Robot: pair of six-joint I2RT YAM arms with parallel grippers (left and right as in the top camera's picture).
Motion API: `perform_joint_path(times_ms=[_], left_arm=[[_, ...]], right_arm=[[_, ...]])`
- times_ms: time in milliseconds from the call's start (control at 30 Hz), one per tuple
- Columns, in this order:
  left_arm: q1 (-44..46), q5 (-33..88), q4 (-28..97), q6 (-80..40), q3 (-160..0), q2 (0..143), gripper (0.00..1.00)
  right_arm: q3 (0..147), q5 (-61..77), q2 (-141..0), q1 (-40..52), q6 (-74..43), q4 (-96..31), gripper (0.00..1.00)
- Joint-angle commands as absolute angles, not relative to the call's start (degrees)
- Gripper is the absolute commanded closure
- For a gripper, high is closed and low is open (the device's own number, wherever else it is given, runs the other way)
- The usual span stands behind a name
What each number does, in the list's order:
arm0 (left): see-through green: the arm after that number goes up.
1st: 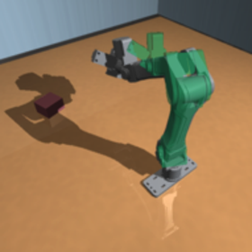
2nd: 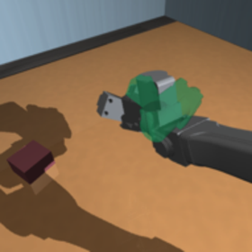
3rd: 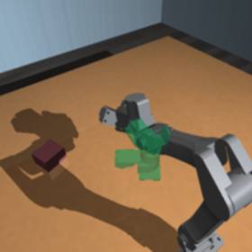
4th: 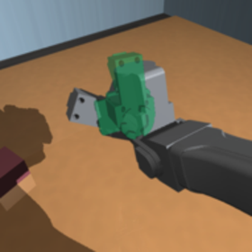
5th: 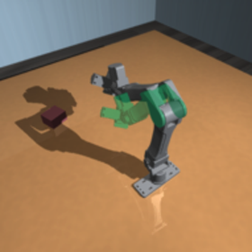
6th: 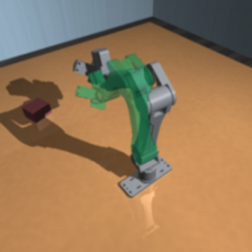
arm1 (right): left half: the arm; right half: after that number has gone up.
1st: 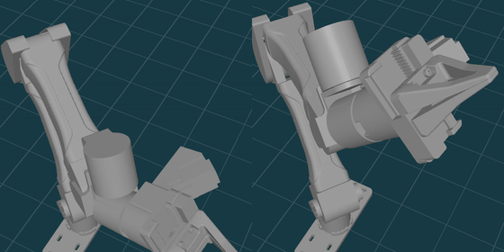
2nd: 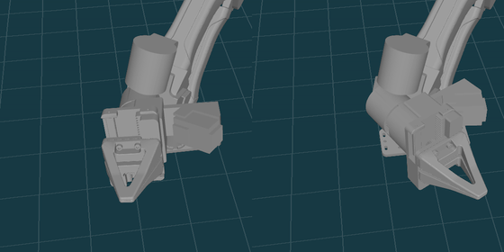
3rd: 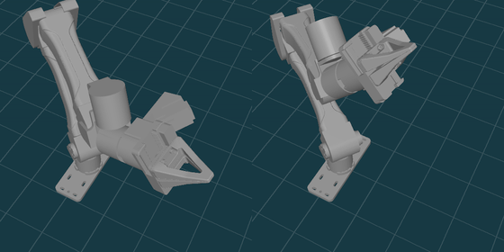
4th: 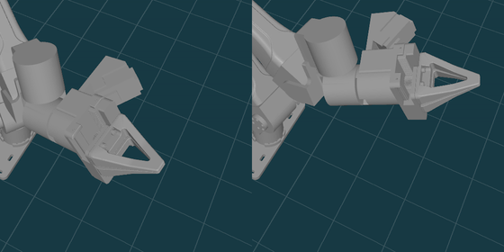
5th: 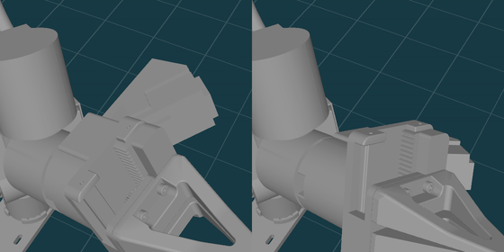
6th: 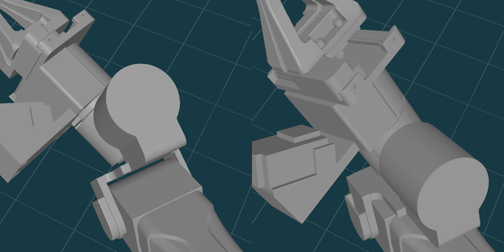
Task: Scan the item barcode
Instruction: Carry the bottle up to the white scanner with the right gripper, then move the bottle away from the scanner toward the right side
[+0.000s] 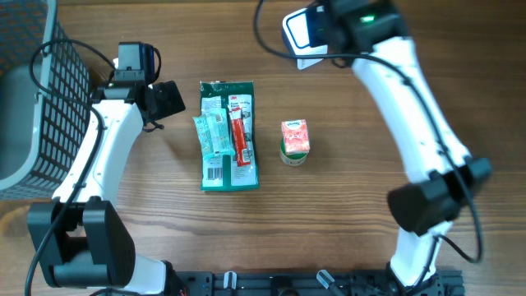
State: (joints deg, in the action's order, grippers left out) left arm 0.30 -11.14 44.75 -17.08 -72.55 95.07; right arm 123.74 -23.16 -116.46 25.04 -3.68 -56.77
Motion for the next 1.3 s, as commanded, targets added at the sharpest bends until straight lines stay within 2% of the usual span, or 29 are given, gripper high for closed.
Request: perform_joint_path(times_ms=[0,200,467,633,1267], left_arm=[[0.1,-11.6,44.8,-17.1,-72.3,95.5,0.00],[0.1,-11.6,44.8,-17.2,-72.3,95.5,0.00],[0.1,-11.6,44.8,-17.2,-72.3,95.5,0.00],[0.1,-11.6,44.8,-17.2,-72.3,95.5,0.00],[0.1,-11.6,44.8,-17.2,-72.3,95.5,0.00]], right_arm=[[124.1,-40.2,-122.5,28.4,3.3,-51.1,0.96],[124.1,-53.0,-131.7,32.1,13.9,-38.4,0.96],[124.1,-59.2,-138.6,32.4,27.2,-26.4,0.96],[124.1,-58.3,-140.4,32.4,26.9,-23.1,0.95],[123.3,-54.4,-141.4,31.9,25.5,-23.6,0.96]])
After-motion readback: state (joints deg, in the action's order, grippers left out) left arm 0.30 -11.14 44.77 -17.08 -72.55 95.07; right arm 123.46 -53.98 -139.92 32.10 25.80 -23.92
